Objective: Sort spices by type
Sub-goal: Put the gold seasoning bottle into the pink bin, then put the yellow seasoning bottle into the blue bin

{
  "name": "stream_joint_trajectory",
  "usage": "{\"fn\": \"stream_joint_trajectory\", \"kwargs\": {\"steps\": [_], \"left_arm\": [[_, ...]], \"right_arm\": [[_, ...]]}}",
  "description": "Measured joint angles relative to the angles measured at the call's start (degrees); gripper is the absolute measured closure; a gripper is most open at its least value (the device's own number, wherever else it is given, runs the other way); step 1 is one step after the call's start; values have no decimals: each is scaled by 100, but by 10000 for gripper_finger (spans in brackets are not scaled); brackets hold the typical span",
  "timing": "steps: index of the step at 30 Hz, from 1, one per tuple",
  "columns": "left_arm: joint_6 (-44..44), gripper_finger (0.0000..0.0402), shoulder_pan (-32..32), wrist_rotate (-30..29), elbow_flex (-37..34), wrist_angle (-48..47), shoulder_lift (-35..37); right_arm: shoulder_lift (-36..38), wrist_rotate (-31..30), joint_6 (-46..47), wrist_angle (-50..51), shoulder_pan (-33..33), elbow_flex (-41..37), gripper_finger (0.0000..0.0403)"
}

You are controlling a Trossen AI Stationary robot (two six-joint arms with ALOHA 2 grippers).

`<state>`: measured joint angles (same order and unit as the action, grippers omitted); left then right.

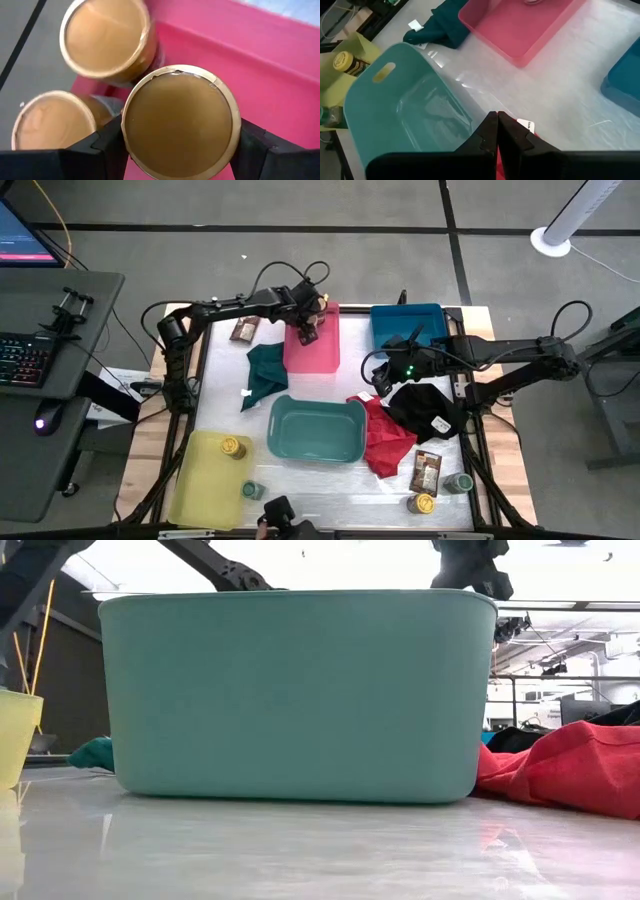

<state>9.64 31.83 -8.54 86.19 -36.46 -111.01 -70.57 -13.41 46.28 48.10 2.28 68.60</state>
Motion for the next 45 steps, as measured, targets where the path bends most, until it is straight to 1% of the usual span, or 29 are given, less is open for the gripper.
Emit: {"fn": "stream_joint_trajectory", "kwargs": {"steps": [3,13,17,20,24,28,31,33,35,38,42,45], "left_arm": [[-61,155,7,-94,0,-100,12],[-147,89,10,-274,5,-75,29],[-143,78,5,-249,133,-198,48],[-147,77,5,-161,417,-418,51],[-150,76,-11,62,859,-834,51],[-318,76,-74,512,1269,-1233,80],[-609,76,-186,1034,1292,-1261,293],[-810,76,-295,1276,1292,-1249,485],[-1022,76,-440,1361,1292,-1264,716],[-1243,76,-696,1380,1292,-1274,1164],[-1425,76,-1048,1375,1292,-1242,1829],[-1543,76,-1273,1269,1292,-1229,2333]], "right_arm": [[0,-9,-3,0,0,0,402],[0,-63,-22,2,0,0,402],[0,-61,-22,4,0,0,402],[0,-56,-109,4,0,0,402],[0,97,-288,7,0,0,402],[0,633,-622,8,0,0,402],[0,916,-880,9,0,0,402],[0,972,-1090,9,1,0,399],[0,1199,-1348,7,0,-2,385],[0,1743,-1481,8,0,-1,339],[0,2505,-1526,11,138,3,246],[-10,2992,-1570,-2,375,86,172]]}}
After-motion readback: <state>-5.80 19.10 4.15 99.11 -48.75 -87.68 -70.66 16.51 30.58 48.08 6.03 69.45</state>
